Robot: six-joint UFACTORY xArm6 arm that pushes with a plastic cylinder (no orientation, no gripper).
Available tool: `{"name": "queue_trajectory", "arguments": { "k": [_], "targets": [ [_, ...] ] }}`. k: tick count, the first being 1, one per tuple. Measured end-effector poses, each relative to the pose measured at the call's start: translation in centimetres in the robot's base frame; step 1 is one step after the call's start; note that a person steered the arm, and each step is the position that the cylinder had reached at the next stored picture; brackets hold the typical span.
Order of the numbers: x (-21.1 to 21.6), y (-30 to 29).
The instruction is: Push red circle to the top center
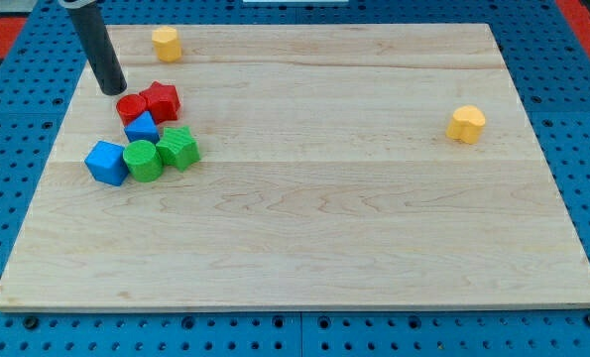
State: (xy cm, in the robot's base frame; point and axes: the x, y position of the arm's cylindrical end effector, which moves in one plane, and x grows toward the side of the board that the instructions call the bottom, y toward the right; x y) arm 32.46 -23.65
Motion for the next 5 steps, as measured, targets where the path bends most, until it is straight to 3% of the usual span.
{"name": "queue_trajectory", "arguments": {
  "k": [3,5],
  "targets": [
    [0.4,-0.4],
    [3.7,2.1]
  ]
}}
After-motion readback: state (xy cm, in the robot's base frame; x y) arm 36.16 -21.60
